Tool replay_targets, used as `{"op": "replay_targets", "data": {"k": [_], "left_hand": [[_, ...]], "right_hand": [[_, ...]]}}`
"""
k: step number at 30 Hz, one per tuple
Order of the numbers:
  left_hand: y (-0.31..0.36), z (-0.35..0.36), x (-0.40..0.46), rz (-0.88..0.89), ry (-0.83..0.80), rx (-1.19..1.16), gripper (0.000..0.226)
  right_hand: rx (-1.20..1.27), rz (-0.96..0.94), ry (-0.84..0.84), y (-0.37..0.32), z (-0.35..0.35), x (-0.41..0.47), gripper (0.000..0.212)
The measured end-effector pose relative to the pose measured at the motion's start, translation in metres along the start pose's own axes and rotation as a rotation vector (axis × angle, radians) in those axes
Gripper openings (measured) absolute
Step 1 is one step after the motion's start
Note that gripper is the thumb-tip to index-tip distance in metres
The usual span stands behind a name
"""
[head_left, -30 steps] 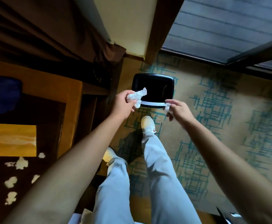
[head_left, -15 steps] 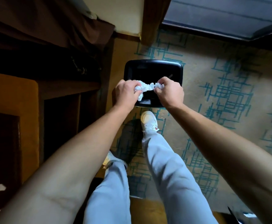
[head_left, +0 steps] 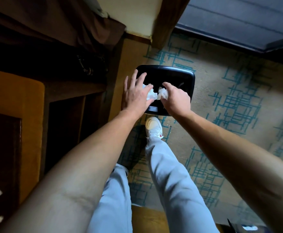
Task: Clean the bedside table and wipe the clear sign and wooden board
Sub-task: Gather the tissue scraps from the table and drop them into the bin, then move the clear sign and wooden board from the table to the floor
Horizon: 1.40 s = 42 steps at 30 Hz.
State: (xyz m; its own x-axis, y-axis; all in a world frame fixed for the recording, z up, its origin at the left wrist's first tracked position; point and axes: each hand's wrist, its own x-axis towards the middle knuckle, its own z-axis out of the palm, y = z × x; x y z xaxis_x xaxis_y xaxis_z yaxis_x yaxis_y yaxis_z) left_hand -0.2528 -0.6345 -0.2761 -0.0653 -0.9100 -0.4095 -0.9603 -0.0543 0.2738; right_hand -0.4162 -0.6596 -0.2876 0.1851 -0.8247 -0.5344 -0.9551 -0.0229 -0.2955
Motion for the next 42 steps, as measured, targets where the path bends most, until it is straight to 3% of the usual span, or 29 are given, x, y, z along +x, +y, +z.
{"op": "replay_targets", "data": {"k": [4, 10, 14, 19, 25, 32, 37, 42], "left_hand": [[-0.003, -0.012, -0.018, -0.026, -0.035, 0.017, 0.076], [-0.032, -0.053, -0.065, -0.066, -0.014, -0.037, 0.084], [-0.066, -0.094, -0.121, -0.114, 0.171, -0.181, 0.072], [-0.121, -0.143, -0.219, -0.229, 0.353, -0.297, 0.036], [-0.172, -0.157, -0.35, -0.414, 0.486, -0.228, 0.021], [-0.206, -0.123, -0.49, -0.818, 0.606, -0.217, 0.028], [-0.26, -0.108, -0.565, -1.058, 0.631, -0.118, 0.04], [-0.338, -0.113, -0.6, -1.073, 0.592, -0.047, 0.051]], "right_hand": [[0.022, -0.061, -0.063, 0.002, -0.013, -0.014, 0.072], [-0.062, -0.068, -0.072, -0.016, -0.045, -0.042, 0.072], [-0.115, -0.164, 0.039, -0.048, -0.075, -0.065, 0.069], [-0.074, -0.378, 0.138, -0.122, -0.113, -0.098, 0.052], [0.009, -0.68, 0.192, -0.235, -0.131, -0.141, 0.034], [-0.179, -1.043, 0.052, -0.36, -0.09, -0.17, 0.048], [-0.339, -1.082, -0.076, -0.426, -0.024, -0.179, 0.055], [-0.444, -1.025, -0.118, -0.483, 0.028, -0.165, 0.058]]}}
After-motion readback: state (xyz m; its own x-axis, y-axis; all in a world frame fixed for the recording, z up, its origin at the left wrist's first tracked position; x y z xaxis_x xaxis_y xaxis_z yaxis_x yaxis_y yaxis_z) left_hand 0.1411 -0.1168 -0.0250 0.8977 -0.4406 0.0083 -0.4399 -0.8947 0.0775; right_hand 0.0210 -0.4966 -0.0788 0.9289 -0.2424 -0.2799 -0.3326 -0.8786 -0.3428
